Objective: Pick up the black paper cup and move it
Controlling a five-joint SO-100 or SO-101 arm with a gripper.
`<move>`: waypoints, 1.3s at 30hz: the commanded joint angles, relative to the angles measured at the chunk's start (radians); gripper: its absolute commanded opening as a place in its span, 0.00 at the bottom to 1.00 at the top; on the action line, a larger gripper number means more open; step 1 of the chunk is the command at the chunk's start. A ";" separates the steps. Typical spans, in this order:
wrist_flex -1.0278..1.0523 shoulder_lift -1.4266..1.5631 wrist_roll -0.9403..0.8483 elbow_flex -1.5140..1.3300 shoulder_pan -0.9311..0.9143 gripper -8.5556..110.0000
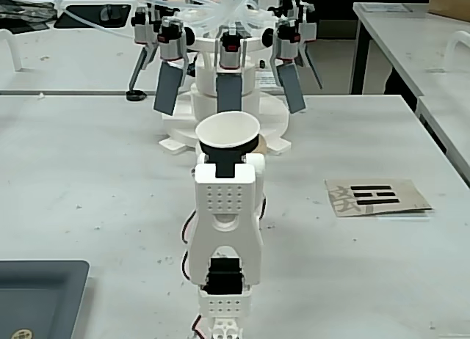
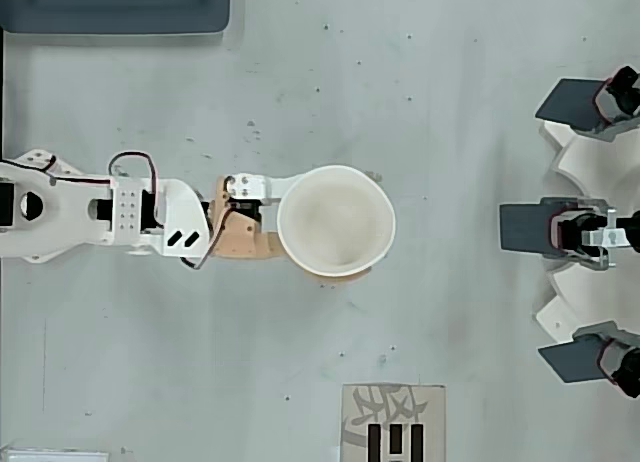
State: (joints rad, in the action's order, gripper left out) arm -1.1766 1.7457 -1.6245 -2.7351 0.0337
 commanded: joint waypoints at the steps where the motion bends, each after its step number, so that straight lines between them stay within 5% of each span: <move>1: 0.028 0.009 0.018 0.095 -0.012 0.15; 39: 0.330 -0.249 0.054 0.615 -0.014 0.14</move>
